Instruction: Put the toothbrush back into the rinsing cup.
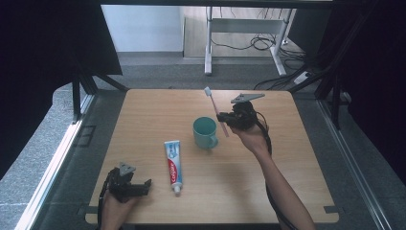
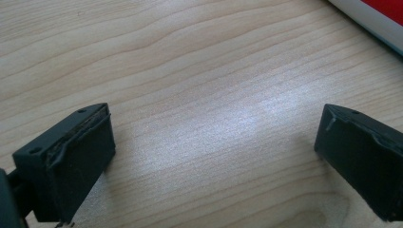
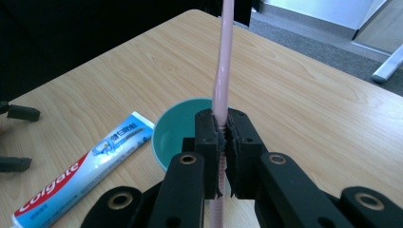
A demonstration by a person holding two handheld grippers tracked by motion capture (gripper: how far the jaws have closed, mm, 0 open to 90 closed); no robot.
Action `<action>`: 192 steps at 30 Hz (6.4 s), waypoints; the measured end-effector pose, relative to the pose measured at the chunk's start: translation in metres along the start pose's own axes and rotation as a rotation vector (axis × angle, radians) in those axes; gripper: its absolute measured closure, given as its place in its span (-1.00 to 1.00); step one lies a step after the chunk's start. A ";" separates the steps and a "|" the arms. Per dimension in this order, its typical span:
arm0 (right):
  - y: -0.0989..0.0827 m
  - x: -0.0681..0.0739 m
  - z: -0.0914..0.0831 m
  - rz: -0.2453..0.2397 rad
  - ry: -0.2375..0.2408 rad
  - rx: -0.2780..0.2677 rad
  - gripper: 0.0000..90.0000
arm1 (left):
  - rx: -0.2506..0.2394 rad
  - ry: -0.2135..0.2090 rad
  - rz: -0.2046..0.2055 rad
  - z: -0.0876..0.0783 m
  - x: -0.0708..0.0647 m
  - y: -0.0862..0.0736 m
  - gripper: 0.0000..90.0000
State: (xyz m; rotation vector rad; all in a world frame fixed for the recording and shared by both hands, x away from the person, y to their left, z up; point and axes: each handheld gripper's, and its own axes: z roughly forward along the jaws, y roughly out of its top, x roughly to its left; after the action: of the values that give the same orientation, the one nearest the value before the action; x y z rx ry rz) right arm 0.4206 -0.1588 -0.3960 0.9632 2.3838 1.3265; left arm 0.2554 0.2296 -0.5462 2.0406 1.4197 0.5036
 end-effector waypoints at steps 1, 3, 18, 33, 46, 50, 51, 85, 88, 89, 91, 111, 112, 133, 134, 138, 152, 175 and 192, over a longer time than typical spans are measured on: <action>0.002 0.001 0.002 0.003 0.002 0.000 0.86 | 0.000 0.000 0.000 0.000 0.000 0.000 -1.00; 0.005 0.002 0.005 0.001 0.007 -0.001 0.86 | 0.000 -0.001 0.000 0.000 0.000 0.000 -1.00; 0.025 0.011 0.031 -0.017 0.023 -0.038 0.86 | 0.000 0.000 0.001 0.000 0.000 0.000 -1.00; 0.012 0.009 0.058 0.003 0.014 -0.039 0.86 | -0.001 -0.001 -0.001 0.000 0.000 0.000 -1.00; -0.016 0.006 0.074 0.004 0.017 -0.032 0.86 | -0.001 -0.001 0.000 0.000 0.000 0.000 -1.00; -0.021 0.005 0.076 0.007 0.019 -0.028 0.86 | 0.000 -0.001 -0.003 0.000 0.000 0.000 -1.00; -0.022 0.004 0.076 0.006 0.021 -0.027 0.86 | 0.000 -0.001 0.000 0.000 0.000 0.000 -1.00; -0.035 0.001 0.095 0.026 0.038 0.080 0.75 | 0.001 0.000 -0.001 0.000 0.000 0.000 -1.00; -0.035 0.000 0.095 0.040 0.039 0.080 0.72 | 0.001 0.000 0.002 0.000 0.000 0.000 -1.00; -0.036 0.000 0.095 0.038 0.038 0.079 0.72 | 0.001 0.000 0.002 0.000 0.000 0.000 -1.00; -0.036 0.000 0.095 0.037 0.036 0.081 0.70 | 0.001 0.000 0.002 0.000 0.000 0.000 -1.00; -0.028 0.005 0.076 -0.019 0.013 0.057 0.07 | 0.000 0.000 0.001 0.000 0.000 0.000 -1.00; -0.028 0.005 0.075 -0.025 0.010 0.056 0.02 | 0.000 -0.001 0.000 0.000 0.000 0.000 -1.00; -0.021 0.012 0.048 -0.054 -0.006 0.041 -0.62 | 0.000 -0.001 0.000 0.000 0.000 0.000 -1.00; -0.021 0.012 0.047 -0.054 -0.005 0.045 -0.65 | 0.000 -0.001 -0.002 0.000 0.000 0.000 -1.00; -0.023 0.012 0.040 -0.068 -0.010 0.042 -0.70 | 0.000 0.000 -0.001 0.000 0.000 0.000 -1.00; -0.039 0.008 0.014 -0.073 -0.017 0.034 -0.75 | 0.000 0.001 -0.003 0.000 -0.001 0.000 -1.00; -0.079 0.008 -0.029 -0.096 -0.072 0.070 -1.00 | 0.001 -0.002 0.004 0.000 -0.002 0.000 -1.00; -0.123 0.006 -0.064 -0.082 -0.135 0.085 -1.00 | 0.000 -0.004 0.005 0.001 -0.002 0.001 -1.00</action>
State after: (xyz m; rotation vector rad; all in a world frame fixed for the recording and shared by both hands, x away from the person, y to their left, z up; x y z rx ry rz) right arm 0.3312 -0.2425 -0.4614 0.9348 2.3662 1.1030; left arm 0.2553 0.2271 -0.5462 2.0450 1.4126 0.5014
